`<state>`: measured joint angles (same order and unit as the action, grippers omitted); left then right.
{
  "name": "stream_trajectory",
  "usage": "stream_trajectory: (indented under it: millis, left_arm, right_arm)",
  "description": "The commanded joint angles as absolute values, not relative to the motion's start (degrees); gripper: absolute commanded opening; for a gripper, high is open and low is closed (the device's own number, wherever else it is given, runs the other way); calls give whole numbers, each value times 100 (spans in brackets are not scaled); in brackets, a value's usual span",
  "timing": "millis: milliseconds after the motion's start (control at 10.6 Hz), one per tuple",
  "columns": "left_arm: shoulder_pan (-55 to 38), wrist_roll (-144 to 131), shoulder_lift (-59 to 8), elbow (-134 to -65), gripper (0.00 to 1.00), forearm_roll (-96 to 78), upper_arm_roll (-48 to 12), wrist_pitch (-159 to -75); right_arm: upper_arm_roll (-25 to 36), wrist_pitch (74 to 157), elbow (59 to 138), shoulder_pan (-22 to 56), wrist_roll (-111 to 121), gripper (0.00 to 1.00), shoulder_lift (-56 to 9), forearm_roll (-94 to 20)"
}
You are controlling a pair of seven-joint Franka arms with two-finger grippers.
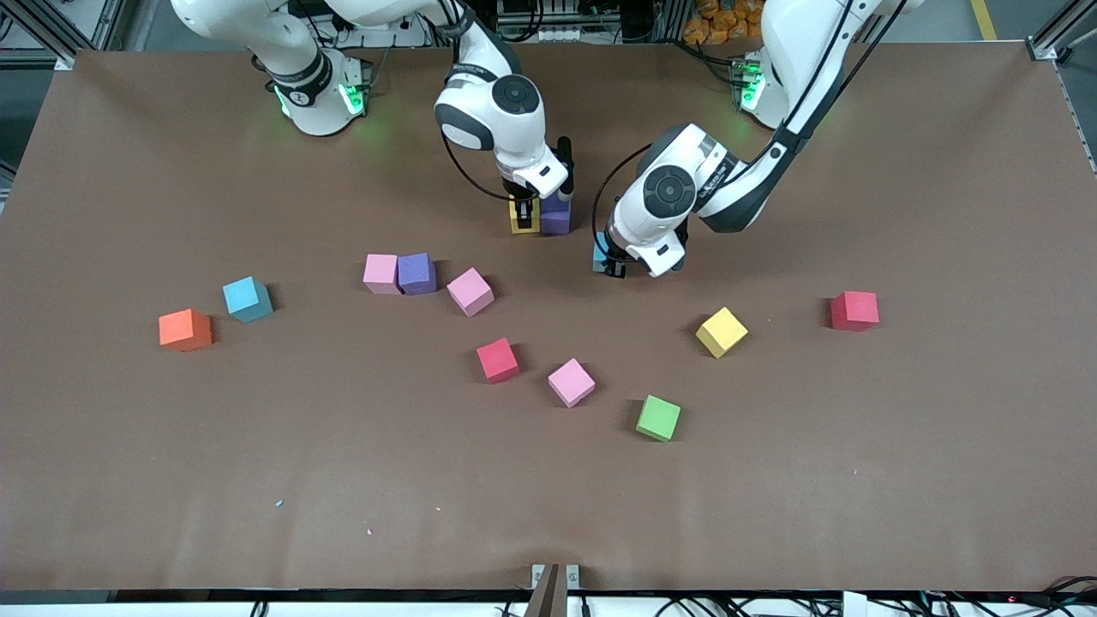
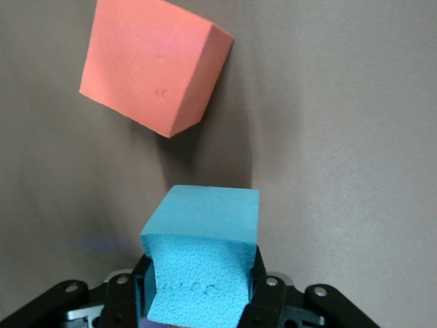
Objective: Arrange 11 blocks into digit 3
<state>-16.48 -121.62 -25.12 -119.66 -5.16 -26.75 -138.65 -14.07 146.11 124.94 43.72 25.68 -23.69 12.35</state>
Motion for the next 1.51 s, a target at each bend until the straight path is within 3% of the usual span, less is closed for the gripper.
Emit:
stream_trajectory:
  millis: [0, 661, 1415]
  left_arm:
    - [-1644, -12261, -2259, -12304, 6, -650, -2794, -14062]
    - [-1714, -12954, -2022, -12997, 6, -598, -2918, -14965]
    - [-2012, -13228, -2066, -13130, 6, -598, -2927, -15258]
  right_arm:
    - [-1485, 14423, 12393, 4324, 2768, 0, -2443, 1107]
    - [-1485, 14432, 12314, 4386, 2760, 0, -2452, 861]
    - [-1485, 14493, 12296, 4386, 2725, 0, -2496, 861]
